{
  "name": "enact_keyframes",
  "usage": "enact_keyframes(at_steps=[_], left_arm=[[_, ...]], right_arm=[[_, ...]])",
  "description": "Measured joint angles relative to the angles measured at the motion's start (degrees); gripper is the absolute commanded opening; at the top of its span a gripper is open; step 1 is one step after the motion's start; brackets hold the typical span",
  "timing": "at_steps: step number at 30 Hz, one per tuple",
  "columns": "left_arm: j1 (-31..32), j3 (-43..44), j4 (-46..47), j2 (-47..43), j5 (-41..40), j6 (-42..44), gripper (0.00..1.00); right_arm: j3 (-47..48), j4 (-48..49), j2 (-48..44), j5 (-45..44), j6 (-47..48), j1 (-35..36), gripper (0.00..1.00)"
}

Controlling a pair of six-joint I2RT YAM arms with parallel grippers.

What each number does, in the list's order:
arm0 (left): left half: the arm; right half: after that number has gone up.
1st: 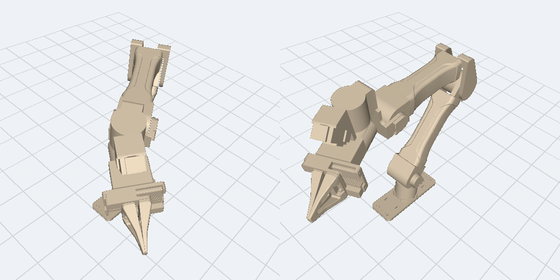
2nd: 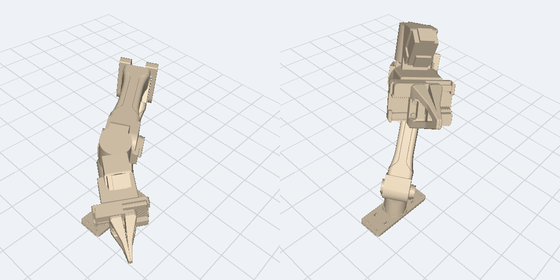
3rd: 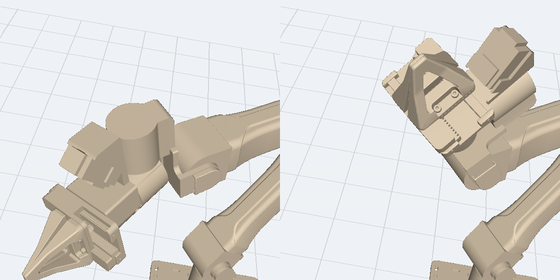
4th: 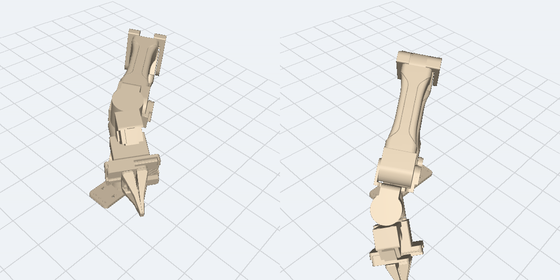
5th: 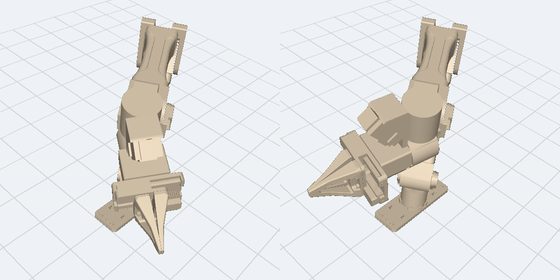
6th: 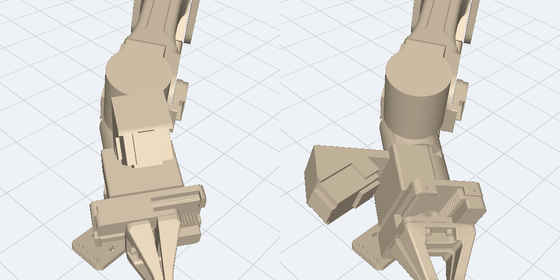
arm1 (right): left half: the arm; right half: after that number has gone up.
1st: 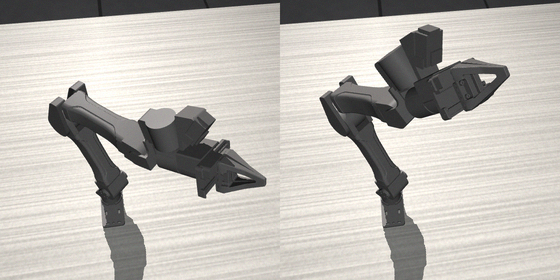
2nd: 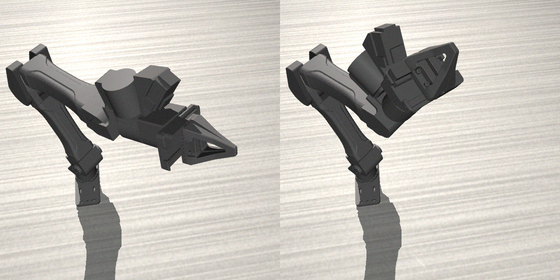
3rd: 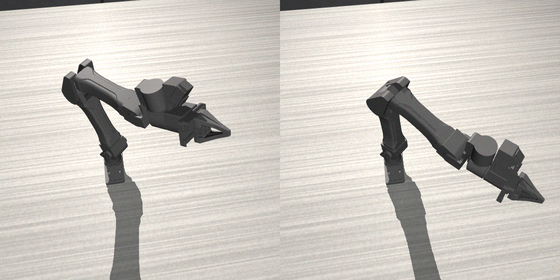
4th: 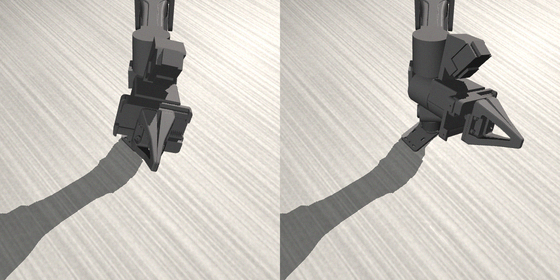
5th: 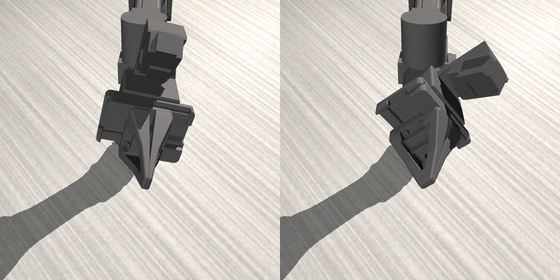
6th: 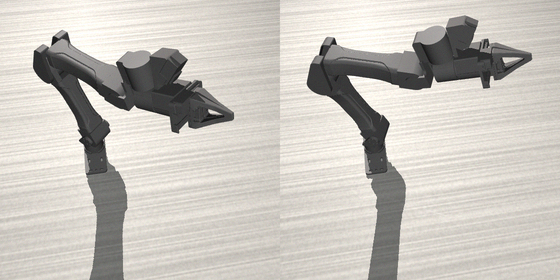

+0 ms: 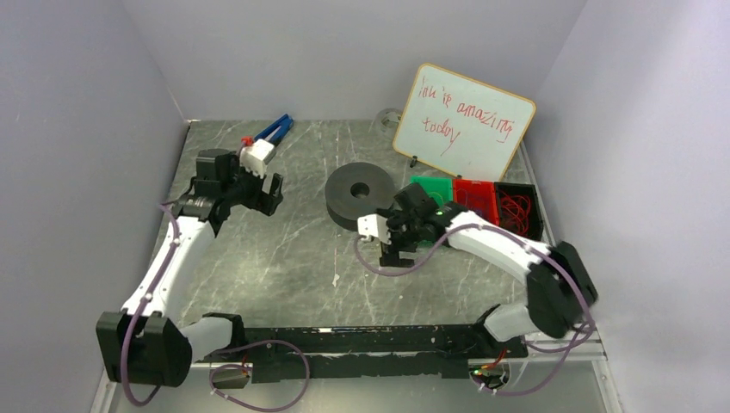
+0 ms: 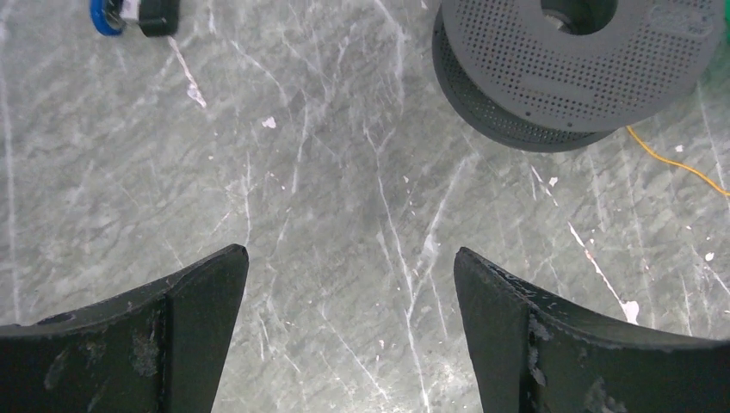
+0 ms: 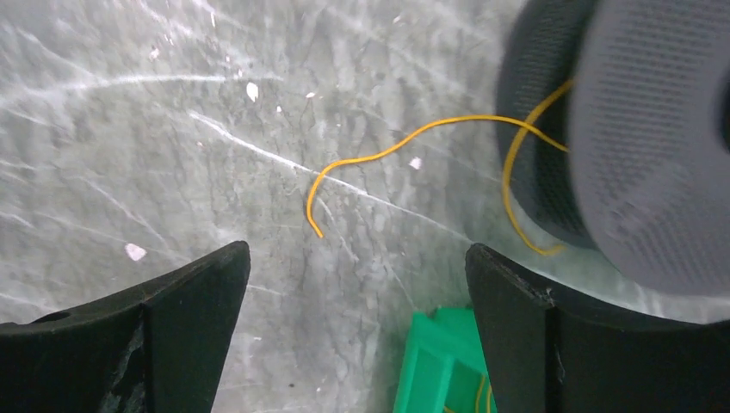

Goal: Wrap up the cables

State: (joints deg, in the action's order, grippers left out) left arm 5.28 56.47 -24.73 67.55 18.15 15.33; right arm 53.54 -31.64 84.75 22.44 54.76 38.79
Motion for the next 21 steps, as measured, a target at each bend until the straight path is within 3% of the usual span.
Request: enact_keyframes(at_steps=[4, 8, 11, 16, 21], left_arm=[[0.0, -0.4, -1.1, -4.9, 0.1, 0.5, 0.94], [-0.1, -0.4, -4.5, -9.1, 0.9, 2.4, 0.94], [-0.2, -0.5, -7.4, -12.4, 1.2, 3.4, 0.94], [-0.2, -2.2, -11.3, -19.8, 0.3, 3.9, 0.94], [-0.5, -3.2, -15.0, -25.7, 1.5, 4.4, 0.94]], right_arm=[[-3.2, 2.0, -13.4, 1.7, -7.1, -3.7, 0.99], [-6.1, 6.8, -31.1, 2.0, -17.6, -14.1, 0.99], [-9.2, 10.4, -42.4, -0.1, -24.6, -16.0, 0.99], [-13.8, 12.4, -58.0, -7.9, -33.4, -16.8, 0.99], [-13.7, 12.2, -64.0, -19.5, -39.1, -18.9, 0.99]])
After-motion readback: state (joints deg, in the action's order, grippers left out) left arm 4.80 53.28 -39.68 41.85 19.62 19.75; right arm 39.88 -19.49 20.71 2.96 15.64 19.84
